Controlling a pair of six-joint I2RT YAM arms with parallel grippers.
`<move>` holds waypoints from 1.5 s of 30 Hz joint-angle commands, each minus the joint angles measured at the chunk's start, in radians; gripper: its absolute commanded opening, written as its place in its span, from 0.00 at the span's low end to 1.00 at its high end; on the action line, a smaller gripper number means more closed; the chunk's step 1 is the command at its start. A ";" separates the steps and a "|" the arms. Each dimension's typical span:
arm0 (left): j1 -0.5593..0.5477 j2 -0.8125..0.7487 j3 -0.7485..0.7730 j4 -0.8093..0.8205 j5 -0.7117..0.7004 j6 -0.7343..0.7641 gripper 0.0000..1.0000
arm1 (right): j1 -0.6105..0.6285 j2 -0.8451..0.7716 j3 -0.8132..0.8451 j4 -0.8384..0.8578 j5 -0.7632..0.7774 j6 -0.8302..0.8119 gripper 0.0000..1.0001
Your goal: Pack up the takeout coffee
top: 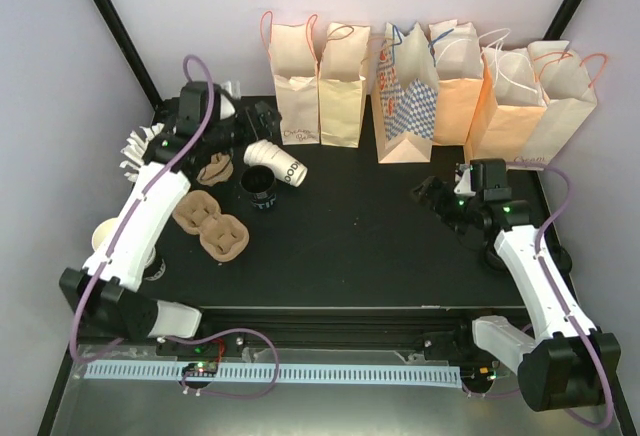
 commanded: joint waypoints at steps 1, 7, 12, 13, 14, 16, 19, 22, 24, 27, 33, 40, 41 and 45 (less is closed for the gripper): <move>0.003 0.124 0.187 0.025 -0.128 0.033 0.99 | 0.000 0.001 0.049 -0.037 -0.014 -0.023 1.00; 0.017 0.326 0.485 -0.031 -0.217 0.069 0.99 | 0.000 -0.021 0.067 -0.061 0.012 -0.053 1.00; 0.043 0.511 0.664 -0.045 -0.216 0.070 0.97 | 0.000 -0.029 0.083 -0.077 0.030 -0.073 1.00; 0.045 0.547 0.702 -0.050 -0.217 0.069 0.96 | 0.000 -0.029 0.088 -0.080 0.035 -0.079 1.00; 0.049 0.583 0.742 -0.063 -0.218 0.066 0.95 | 0.000 -0.028 0.094 -0.083 0.043 -0.087 1.00; 0.052 0.651 0.815 -0.090 -0.227 0.057 0.94 | 0.001 -0.021 0.103 -0.090 0.064 -0.106 1.00; 0.055 0.717 0.857 -0.084 -0.234 0.034 0.92 | 0.000 -0.002 0.105 -0.096 0.089 -0.129 1.00; 0.055 0.754 0.861 -0.040 -0.234 0.027 0.90 | 0.000 0.006 0.106 -0.097 0.096 -0.139 1.00; 0.057 0.777 0.864 -0.017 -0.233 0.027 0.88 | 0.000 0.005 0.111 -0.101 0.111 -0.147 1.00; 0.061 0.814 0.875 -0.001 -0.224 0.019 0.86 | -0.001 0.000 0.120 -0.109 0.128 -0.159 1.00; 0.072 0.860 0.904 0.034 -0.192 0.014 0.70 | 0.000 -0.010 0.127 -0.122 0.140 -0.168 1.00; 0.084 0.853 0.909 0.068 -0.169 0.026 0.17 | 0.000 -0.010 0.128 -0.121 0.137 -0.172 1.00; 0.085 0.848 0.909 0.064 -0.164 0.030 0.09 | 0.000 -0.007 0.129 -0.119 0.133 -0.172 1.00; 0.085 0.799 0.899 0.053 -0.163 0.060 0.02 | 0.000 0.002 0.128 -0.107 0.108 -0.172 1.00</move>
